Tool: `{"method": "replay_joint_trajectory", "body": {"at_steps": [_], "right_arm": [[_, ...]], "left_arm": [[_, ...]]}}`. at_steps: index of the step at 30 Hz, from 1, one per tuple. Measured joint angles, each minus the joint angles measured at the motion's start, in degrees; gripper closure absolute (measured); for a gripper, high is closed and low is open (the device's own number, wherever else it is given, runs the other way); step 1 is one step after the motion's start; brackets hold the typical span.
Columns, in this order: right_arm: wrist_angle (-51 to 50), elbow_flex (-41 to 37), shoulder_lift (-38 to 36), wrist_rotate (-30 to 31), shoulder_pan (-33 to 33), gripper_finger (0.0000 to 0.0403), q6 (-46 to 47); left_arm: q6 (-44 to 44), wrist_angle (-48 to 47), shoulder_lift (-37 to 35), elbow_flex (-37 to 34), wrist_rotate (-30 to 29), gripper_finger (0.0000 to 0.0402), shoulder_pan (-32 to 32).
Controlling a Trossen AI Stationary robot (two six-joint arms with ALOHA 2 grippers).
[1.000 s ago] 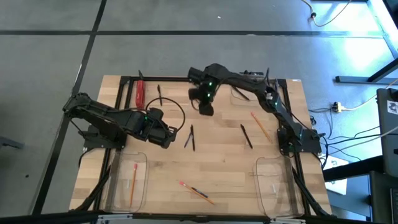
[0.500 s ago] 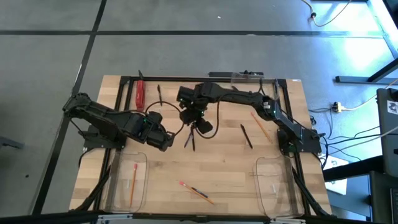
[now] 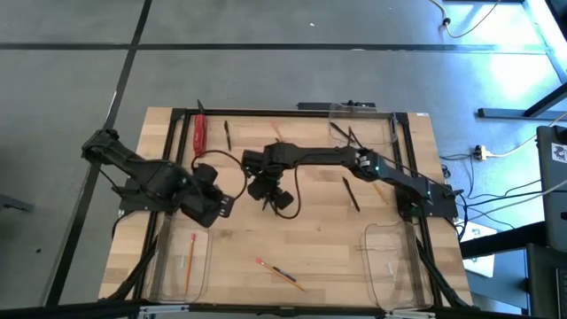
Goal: Sort crayons/erasers/pens/pencils in bins
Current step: Put the blue crayon into the bottom right transparent bin
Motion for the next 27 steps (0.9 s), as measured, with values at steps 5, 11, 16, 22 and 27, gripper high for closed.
{"method": "replay_joint_trajectory", "body": {"at_steps": [5, 11, 16, 22, 27], "right_arm": [[-0.09, 0.00, 2.08, 0.01, 0.00, 0.0267, 0.05], [-0.06, 0.00, 4.10, 2.87, -0.02, 0.0267, -0.84], [-0.12, 0.02, 4.97, 5.99, 0.02, 0.0267, -2.27], [-0.24, 0.04, 5.47, 6.19, 0.02, 0.0267, -2.43], [0.29, 0.15, 6.05, 6.31, 0.00, 0.0267, -2.51]], "left_arm": [[-0.07, -0.75, 0.01, 0.00, -0.36, 0.0317, -0.98], [-0.04, -0.75, 0.01, 0.00, -0.42, 0.0317, -1.22], [0.28, -0.71, 0.01, 0.00, -0.42, 0.0317, -1.20], [0.51, -0.73, 0.03, 0.00, -0.42, 0.0317, -1.20], [3.40, -0.69, 0.03, 0.00, -0.42, 0.0317, -1.20]]}}
